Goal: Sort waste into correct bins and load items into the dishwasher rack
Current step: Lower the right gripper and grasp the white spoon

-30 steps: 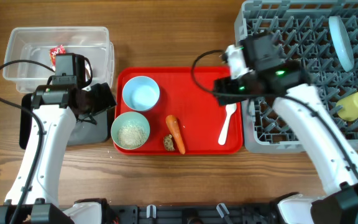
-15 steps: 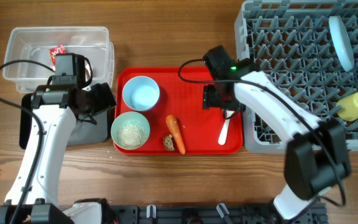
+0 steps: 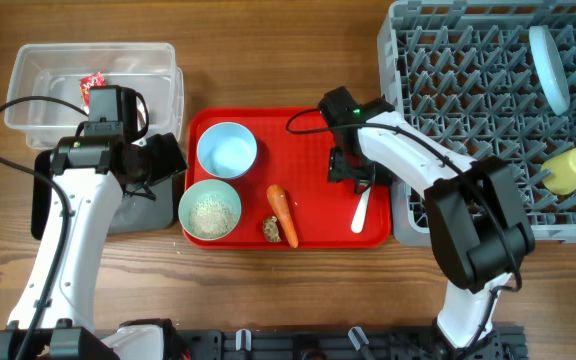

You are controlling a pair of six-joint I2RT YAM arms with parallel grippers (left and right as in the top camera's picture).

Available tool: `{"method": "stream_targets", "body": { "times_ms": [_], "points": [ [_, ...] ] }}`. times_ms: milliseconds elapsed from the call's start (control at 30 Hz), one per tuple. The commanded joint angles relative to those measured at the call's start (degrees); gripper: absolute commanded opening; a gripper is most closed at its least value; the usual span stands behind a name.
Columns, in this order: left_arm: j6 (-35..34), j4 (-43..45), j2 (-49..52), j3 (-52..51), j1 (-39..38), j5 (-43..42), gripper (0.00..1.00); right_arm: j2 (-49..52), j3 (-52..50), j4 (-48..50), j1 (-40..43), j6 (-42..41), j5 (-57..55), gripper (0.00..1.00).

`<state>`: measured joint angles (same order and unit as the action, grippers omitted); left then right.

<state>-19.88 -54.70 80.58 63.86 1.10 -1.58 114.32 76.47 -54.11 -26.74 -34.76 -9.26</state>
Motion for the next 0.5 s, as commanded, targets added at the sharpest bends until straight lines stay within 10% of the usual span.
{"method": "stream_targets", "body": {
  "times_ms": [0,467],
  "points": [
    [-0.5,-0.02,0.11,0.11,-0.26,-0.5,0.83,1.42,-0.37,2.03,0.02,-1.2,-1.92,0.79],
    [-0.5,-0.02,0.11,0.11,-0.26,-0.5,0.83,1.62,-0.37,3.74,0.35,3.08,-1.66,0.8]
  ]
}}
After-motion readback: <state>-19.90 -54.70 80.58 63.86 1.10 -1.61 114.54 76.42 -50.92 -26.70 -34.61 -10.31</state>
